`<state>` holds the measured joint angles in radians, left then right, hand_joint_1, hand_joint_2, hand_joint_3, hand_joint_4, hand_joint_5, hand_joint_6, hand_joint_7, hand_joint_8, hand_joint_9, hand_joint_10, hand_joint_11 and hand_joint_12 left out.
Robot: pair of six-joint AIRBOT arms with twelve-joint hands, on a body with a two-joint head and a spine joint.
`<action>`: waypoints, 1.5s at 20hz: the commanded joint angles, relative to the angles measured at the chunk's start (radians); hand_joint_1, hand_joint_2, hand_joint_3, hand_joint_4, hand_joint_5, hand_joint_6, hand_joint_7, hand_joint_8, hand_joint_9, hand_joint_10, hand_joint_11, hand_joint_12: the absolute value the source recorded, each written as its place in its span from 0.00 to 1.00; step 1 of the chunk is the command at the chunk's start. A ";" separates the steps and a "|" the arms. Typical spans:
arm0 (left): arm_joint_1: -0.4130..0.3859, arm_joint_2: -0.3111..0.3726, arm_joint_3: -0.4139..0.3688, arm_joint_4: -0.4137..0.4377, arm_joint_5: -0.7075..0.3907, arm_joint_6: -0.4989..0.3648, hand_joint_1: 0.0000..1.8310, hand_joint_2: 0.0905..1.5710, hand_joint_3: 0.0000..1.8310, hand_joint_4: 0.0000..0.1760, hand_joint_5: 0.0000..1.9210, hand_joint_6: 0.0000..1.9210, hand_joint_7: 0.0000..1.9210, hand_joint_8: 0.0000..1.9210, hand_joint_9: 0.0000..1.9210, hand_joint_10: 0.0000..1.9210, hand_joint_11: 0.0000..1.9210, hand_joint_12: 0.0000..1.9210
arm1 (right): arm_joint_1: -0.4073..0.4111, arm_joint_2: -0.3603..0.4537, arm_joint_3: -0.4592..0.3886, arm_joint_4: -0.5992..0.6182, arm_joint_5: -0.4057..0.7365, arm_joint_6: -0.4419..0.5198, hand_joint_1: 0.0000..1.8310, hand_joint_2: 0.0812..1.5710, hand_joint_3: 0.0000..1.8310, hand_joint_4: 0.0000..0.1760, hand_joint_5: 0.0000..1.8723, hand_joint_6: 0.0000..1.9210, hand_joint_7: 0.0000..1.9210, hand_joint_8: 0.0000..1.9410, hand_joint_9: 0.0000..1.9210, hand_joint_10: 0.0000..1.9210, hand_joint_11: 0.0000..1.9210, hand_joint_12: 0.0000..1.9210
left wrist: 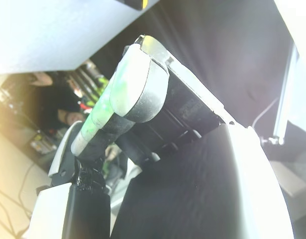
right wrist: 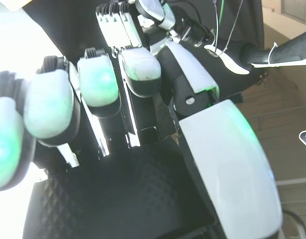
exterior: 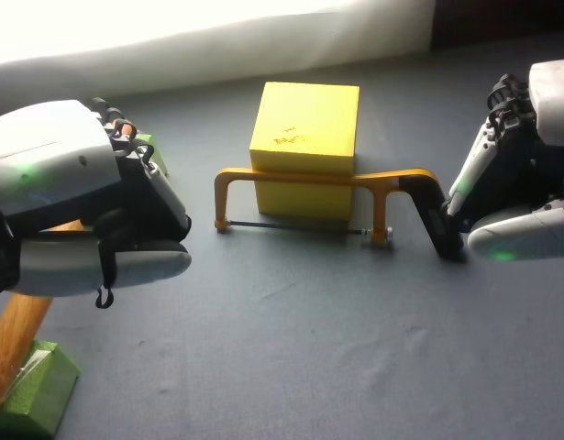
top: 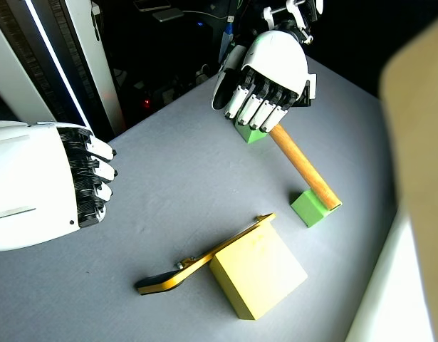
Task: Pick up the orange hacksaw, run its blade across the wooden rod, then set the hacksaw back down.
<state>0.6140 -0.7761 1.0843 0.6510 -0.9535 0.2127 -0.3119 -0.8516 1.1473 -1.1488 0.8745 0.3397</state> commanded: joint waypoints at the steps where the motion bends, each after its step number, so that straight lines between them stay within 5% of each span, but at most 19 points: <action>1: -0.007 0.006 0.003 -0.034 -0.094 -0.001 0.04 0.74 0.06 0.00 0.00 0.01 0.00 0.01 0.00 0.01 0.00 0.02 | 0.013 0.010 -0.003 0.080 0.061 0.006 0.15 0.60 0.08 0.00 0.05 0.02 0.07 0.03 0.08 0.04 0.00 0.32; 3: -0.007 0.006 0.004 -0.031 -0.094 -0.001 0.05 0.77 0.01 0.00 0.02 0.01 0.01 0.00 0.01 0.00 0.02 0.01 | 0.013 0.010 -0.003 0.094 0.059 0.007 0.19 0.64 0.01 0.00 0.06 0.00 0.08 0.00 0.09 0.00 0.00 0.30; 13: -0.007 0.009 0.024 -0.030 -0.094 -0.001 0.03 0.78 0.00 0.00 0.03 0.00 0.01 0.00 0.01 0.00 0.01 0.02 | -0.028 0.061 -0.012 0.237 0.004 0.018 0.16 0.66 0.00 0.00 0.06 0.00 0.07 0.00 0.08 0.00 0.00 0.31; 19: -0.029 0.036 0.041 0.142 -0.085 -0.011 0.02 0.78 0.00 0.00 0.03 0.00 0.03 0.00 0.02 0.00 0.00 0.05 | -0.105 0.148 0.011 0.314 -0.063 0.113 0.22 0.66 0.00 0.00 0.07 0.00 0.09 0.00 0.10 0.00 0.00 0.36; 21: -0.042 0.060 0.025 0.142 -0.029 -0.021 0.02 0.79 0.00 0.00 0.03 0.00 0.03 0.00 0.02 0.00 0.01 0.04 | -0.139 0.156 0.035 0.314 -0.063 0.200 0.30 0.67 0.00 0.00 0.06 0.00 0.07 0.00 0.08 0.00 0.00 0.32; 25: -0.075 0.178 -0.118 0.149 0.272 -0.079 0.04 0.80 0.00 0.00 0.03 0.00 0.01 0.00 0.01 0.00 0.00 0.06 | -0.237 0.149 0.118 0.314 -0.017 0.376 0.44 0.68 0.00 0.00 0.09 0.01 0.09 0.01 0.10 0.01 0.00 0.34; 27: -0.108 0.234 -0.183 0.198 0.412 -0.125 0.06 0.80 0.00 0.00 0.04 0.00 0.03 0.00 0.03 0.00 0.00 0.07 | -0.286 0.148 0.144 0.317 -0.003 0.422 0.53 0.71 0.01 0.00 0.09 0.00 0.10 0.00 0.11 0.00 0.00 0.34; 30: -0.114 0.314 -0.234 0.262 0.427 -0.139 0.06 0.80 0.00 0.00 0.03 0.00 0.03 0.00 0.02 0.00 0.00 0.05 | -0.386 0.117 0.186 0.438 0.058 0.381 0.60 0.73 0.01 0.00 0.12 0.01 0.11 0.00 0.11 0.00 0.00 0.33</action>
<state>0.5121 -0.4633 0.8463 0.9554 -0.4706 0.0765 -0.7254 -0.7410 1.3334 -0.7815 0.8402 0.7052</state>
